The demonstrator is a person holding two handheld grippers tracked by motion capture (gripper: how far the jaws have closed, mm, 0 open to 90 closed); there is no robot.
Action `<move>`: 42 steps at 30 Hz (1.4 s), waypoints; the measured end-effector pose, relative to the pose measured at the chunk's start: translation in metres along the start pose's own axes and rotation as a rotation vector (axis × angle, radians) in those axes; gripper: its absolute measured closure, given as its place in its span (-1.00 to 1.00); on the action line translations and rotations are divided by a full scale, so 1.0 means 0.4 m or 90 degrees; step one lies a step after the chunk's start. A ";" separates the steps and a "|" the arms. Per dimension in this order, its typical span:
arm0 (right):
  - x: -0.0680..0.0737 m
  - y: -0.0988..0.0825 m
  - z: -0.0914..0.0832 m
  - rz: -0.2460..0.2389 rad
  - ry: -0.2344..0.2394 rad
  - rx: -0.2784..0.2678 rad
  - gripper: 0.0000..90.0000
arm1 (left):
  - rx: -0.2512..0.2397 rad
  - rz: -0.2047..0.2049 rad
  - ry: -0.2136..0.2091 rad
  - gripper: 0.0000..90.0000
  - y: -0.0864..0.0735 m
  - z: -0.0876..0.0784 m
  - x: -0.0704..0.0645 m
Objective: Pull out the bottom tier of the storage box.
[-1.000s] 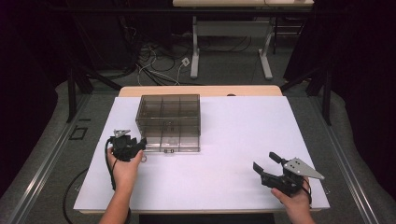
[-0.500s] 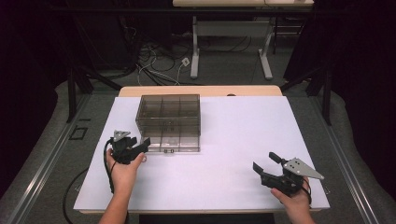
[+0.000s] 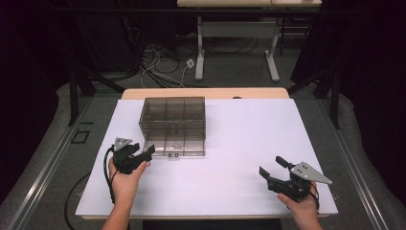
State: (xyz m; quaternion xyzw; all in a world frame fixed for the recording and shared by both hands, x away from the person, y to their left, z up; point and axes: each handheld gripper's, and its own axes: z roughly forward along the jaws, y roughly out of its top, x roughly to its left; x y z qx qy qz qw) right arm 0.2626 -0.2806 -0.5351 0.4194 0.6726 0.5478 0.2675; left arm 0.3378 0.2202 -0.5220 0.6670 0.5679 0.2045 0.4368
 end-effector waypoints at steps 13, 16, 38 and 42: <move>0.001 0.000 0.002 -0.004 0.000 0.001 -0.51 | -0.003 0.035 -0.004 -0.33 -0.027 -0.021 -0.004; 0.001 0.000 0.001 -0.005 0.000 0.003 -0.51 | 0.003 0.028 -0.007 -0.32 -0.036 -0.021 -0.001; 0.001 0.001 0.001 -0.004 0.001 -0.006 -0.51 | 0.075 0.027 0.037 0.30 -0.062 0.000 0.020; 0.003 0.001 0.002 -0.003 0.002 -0.007 -0.51 | 0.092 0.014 0.046 0.40 -0.067 0.005 0.030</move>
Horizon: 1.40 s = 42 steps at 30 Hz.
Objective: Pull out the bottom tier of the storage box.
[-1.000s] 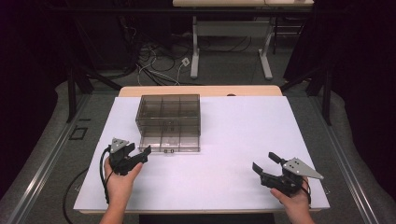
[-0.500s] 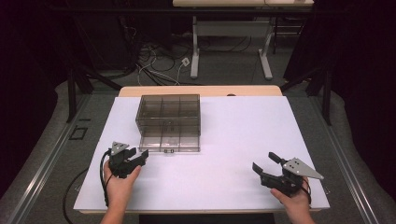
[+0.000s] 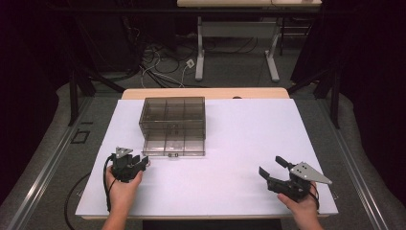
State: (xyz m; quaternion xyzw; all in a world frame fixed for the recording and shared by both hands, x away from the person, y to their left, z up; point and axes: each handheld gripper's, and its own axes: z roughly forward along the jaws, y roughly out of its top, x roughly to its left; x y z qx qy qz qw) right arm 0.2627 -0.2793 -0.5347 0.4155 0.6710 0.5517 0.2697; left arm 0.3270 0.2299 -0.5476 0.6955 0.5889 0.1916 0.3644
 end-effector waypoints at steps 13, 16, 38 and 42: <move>-0.002 0.001 -0.001 -0.004 0.001 0.006 -0.51 | 0.041 -0.064 0.017 0.67 0.002 0.011 0.009; -0.002 0.000 -0.001 -0.003 0.002 0.008 -0.51 | 0.041 -0.066 0.021 0.69 0.005 0.013 0.008; -0.002 0.001 -0.001 -0.003 0.002 0.008 -0.51 | 0.073 -0.066 0.052 0.79 0.013 0.046 -0.009; -0.002 0.001 0.000 -0.004 0.002 0.008 -0.51 | 0.071 -0.063 0.055 0.81 0.012 0.048 -0.010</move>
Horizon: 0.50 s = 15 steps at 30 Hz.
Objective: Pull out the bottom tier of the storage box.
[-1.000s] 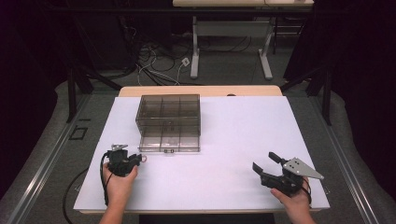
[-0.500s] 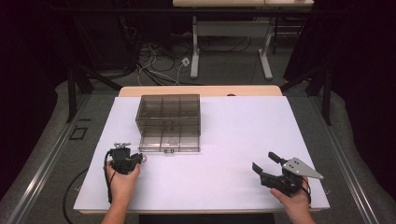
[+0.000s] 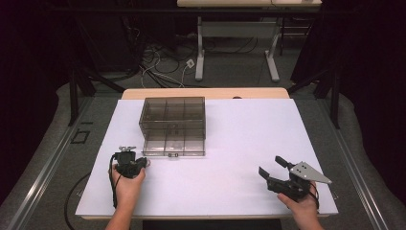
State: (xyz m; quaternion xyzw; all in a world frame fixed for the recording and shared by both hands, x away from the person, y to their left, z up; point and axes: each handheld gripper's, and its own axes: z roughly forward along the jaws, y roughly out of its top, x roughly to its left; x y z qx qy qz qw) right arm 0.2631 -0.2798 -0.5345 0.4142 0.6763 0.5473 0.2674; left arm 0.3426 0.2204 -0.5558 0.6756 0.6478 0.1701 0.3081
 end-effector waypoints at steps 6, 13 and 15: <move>0.000 0.000 0.000 0.000 0.000 0.000 -0.51 | 0.004 0.010 0.015 0.87 0.000 0.001 -0.007; 0.002 0.000 0.001 0.002 0.001 0.000 -0.51 | 0.002 0.037 0.040 0.91 -0.002 0.003 -0.023; 0.000 0.000 0.001 -0.001 0.000 -0.001 -0.51 | 0.002 0.041 0.044 0.92 -0.002 0.003 -0.025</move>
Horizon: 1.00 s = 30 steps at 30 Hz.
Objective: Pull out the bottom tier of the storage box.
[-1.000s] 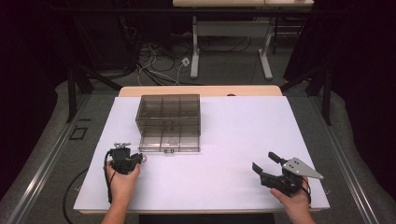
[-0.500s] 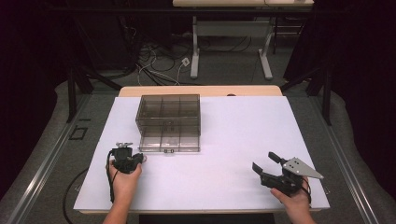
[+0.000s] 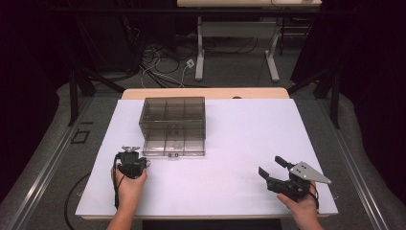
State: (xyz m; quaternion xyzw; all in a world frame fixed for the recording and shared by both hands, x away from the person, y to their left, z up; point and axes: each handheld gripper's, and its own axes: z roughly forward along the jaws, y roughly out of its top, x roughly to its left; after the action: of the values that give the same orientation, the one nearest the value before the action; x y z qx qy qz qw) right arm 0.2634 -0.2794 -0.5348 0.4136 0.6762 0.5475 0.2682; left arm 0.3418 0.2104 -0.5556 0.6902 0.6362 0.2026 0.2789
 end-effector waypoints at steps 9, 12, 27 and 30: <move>0.000 0.000 0.000 0.001 0.000 0.000 -0.51 | -0.007 -0.011 -0.007 0.95 -0.002 0.001 0.004; 0.000 0.000 0.000 0.001 0.000 0.000 -0.51 | -0.009 -0.014 -0.009 0.95 -0.003 0.001 0.005; -0.001 0.001 -0.002 0.003 0.000 0.001 -0.51 | -0.015 -0.015 -0.016 0.96 -0.005 0.000 0.008; -0.002 0.001 -0.003 0.005 -0.001 0.000 -0.51 | -0.016 -0.013 -0.017 0.96 -0.004 -0.004 0.009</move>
State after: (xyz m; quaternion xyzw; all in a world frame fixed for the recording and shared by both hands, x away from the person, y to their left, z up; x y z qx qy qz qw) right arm 0.2630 -0.2806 -0.5344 0.4164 0.6745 0.5483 0.2665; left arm 0.3400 0.2142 -0.5557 0.6829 0.6368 0.1984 0.2981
